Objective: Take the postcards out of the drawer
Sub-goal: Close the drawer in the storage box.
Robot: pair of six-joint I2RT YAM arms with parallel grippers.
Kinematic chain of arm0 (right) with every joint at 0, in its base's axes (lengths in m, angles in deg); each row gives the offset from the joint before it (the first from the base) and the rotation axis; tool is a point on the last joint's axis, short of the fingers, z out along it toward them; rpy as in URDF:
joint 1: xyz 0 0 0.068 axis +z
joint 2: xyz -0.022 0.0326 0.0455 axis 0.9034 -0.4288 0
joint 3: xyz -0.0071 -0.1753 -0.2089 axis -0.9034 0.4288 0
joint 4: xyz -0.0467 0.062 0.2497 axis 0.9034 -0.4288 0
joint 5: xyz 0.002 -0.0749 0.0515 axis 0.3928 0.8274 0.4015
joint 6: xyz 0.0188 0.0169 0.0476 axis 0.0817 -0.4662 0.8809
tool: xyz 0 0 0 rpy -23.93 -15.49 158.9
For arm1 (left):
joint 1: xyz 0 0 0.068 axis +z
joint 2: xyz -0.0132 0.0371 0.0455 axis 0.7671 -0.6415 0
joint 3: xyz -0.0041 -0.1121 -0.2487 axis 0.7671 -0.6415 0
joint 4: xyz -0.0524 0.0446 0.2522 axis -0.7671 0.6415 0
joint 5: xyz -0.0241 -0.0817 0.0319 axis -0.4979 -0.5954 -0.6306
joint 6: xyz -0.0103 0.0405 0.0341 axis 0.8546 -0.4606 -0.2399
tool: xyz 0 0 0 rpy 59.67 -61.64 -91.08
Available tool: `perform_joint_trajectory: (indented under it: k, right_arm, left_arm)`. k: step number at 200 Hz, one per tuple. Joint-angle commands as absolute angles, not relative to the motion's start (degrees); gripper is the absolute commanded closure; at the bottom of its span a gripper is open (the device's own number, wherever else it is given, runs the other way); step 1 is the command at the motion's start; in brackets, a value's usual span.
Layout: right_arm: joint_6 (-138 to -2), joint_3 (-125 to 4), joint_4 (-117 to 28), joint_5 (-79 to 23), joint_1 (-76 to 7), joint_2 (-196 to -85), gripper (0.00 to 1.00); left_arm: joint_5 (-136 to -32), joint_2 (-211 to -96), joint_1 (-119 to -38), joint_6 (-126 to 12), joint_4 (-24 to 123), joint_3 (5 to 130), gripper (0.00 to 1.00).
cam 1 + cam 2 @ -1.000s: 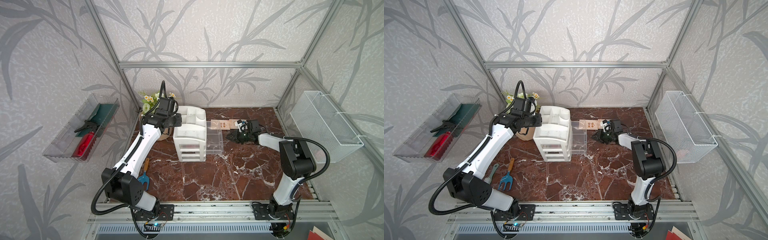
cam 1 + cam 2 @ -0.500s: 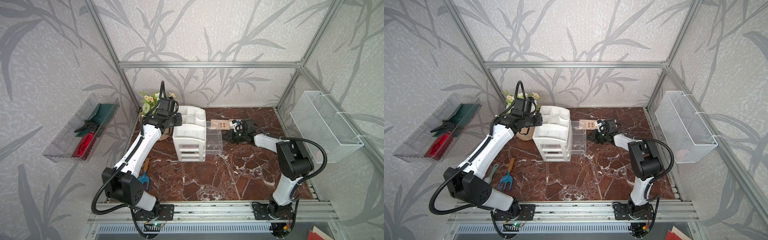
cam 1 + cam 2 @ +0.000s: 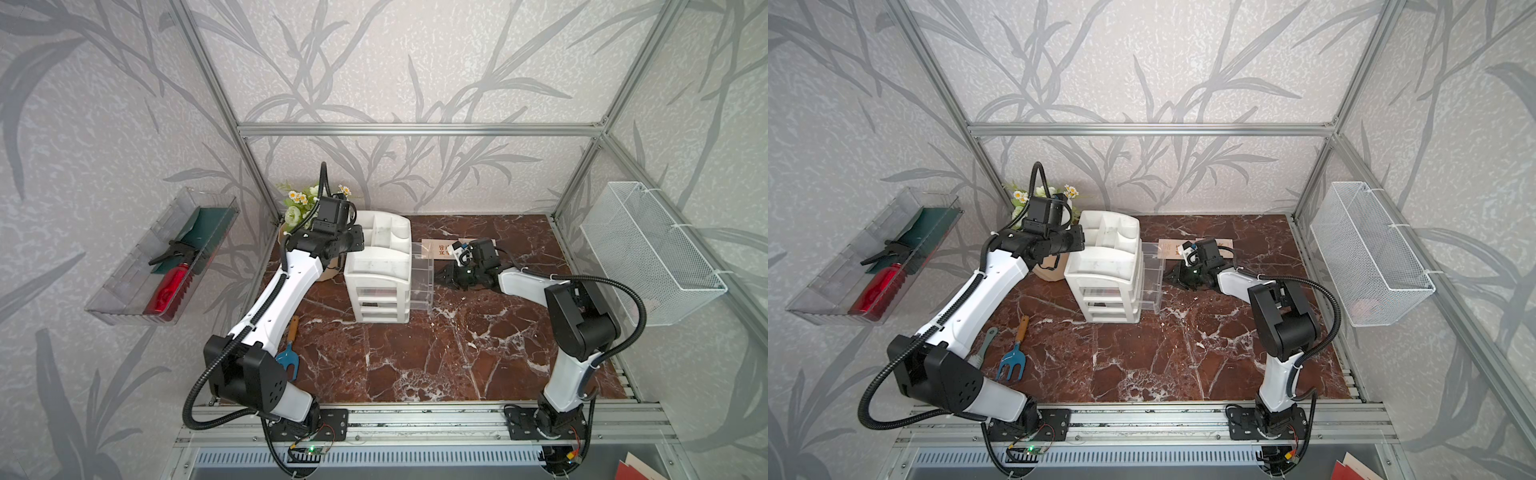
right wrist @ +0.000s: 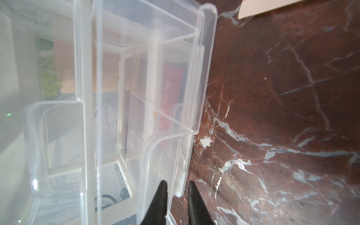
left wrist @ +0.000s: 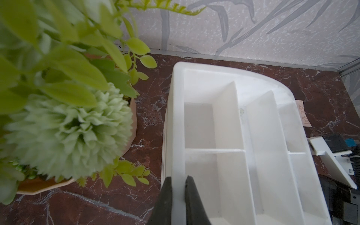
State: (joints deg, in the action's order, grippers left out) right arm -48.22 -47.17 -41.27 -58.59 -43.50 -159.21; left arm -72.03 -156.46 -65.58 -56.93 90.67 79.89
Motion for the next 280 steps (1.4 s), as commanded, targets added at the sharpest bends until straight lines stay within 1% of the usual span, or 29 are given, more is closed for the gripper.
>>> perform_joint_trajectory:
  k: [1,51,135,160,202,258,280]
  right_arm:
    - [-48.1,-50.2,-39.8,-60.4,-41.4,-159.5,0.79]
    - [-48.4,-52.3,-41.0,-60.6,-40.3,-160.0,0.79]
    - [-48.5,-59.5,-43.0,-60.6,-33.9,-165.0,0.79]
    - [-48.4,-60.2,-42.9,-60.8,-33.2,-165.8,0.79]
    - [-48.5,-58.6,-42.6,-60.3,-33.7,-165.0,0.79]
    - [-45.2,-51.4,-35.1,-61.3,-36.9,-163.1,0.78]
    - [-44.0,-48.7,-32.2,-61.5,-37.9,-162.6,0.77]
  left_arm:
    - [-72.8,-156.1,-66.5,-55.5,89.4,78.6,0.9]
    - [-73.0,-156.2,-67.1,-55.1,89.1,78.1,0.91]
    - [-73.6,-156.7,-67.6,-55.0,88.7,77.9,0.91]
    - [-73.5,-156.9,-67.6,-55.0,88.6,77.7,0.91]
    - [-73.2,-156.4,-67.6,-55.0,88.0,76.6,0.92]
    - [-71.6,-155.7,-67.5,-55.2,87.8,75.4,0.94]
    - [-71.2,-155.6,-67.4,-55.5,88.1,75.3,0.97]
